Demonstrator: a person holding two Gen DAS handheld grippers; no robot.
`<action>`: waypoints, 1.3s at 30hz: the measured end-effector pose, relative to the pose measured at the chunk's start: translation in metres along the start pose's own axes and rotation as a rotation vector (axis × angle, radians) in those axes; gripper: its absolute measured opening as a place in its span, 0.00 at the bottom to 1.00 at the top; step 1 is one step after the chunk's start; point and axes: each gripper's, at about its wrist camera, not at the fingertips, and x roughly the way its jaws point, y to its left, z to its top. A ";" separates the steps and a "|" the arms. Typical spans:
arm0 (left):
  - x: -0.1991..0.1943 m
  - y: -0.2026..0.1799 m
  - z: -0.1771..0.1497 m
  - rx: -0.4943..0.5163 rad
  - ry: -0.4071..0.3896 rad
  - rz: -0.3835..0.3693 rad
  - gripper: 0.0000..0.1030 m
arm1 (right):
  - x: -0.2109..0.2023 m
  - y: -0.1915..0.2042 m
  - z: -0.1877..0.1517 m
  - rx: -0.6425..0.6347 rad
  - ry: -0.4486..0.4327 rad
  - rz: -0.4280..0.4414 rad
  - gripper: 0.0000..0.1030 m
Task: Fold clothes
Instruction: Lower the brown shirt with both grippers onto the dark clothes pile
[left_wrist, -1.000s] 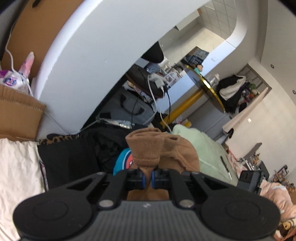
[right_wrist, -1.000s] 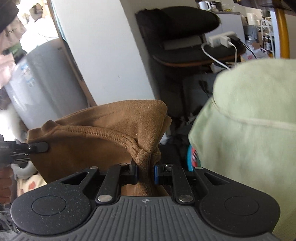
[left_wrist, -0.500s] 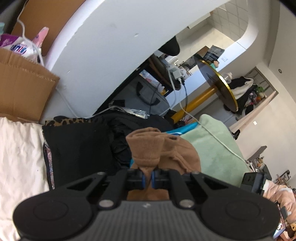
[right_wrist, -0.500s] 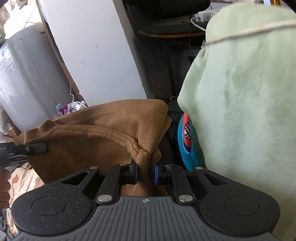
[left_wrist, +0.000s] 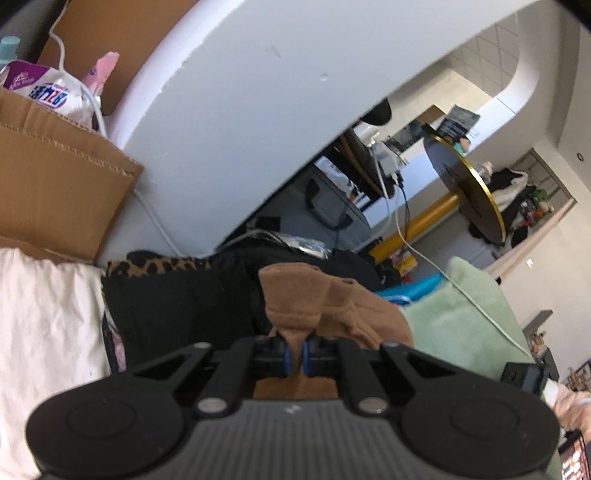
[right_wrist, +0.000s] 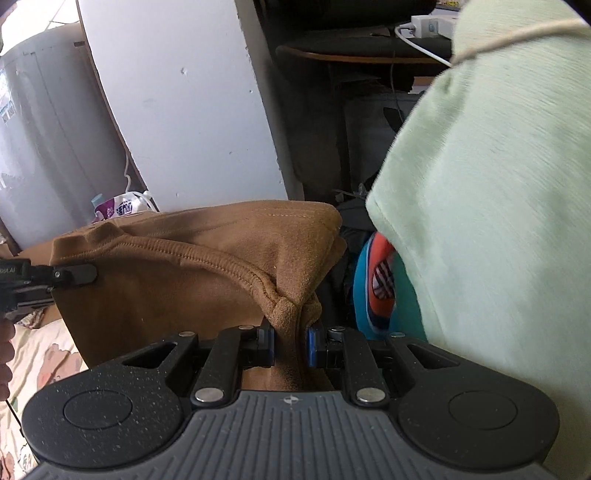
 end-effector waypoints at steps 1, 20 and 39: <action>0.002 0.001 0.003 0.002 -0.001 0.003 0.06 | 0.004 0.000 0.003 -0.005 0.001 0.004 0.15; 0.063 0.057 0.038 -0.001 0.036 0.128 0.06 | 0.106 0.003 0.024 -0.085 0.052 -0.054 0.15; 0.114 0.121 0.037 -0.058 0.034 0.240 0.06 | 0.201 -0.014 0.019 -0.071 0.107 -0.092 0.16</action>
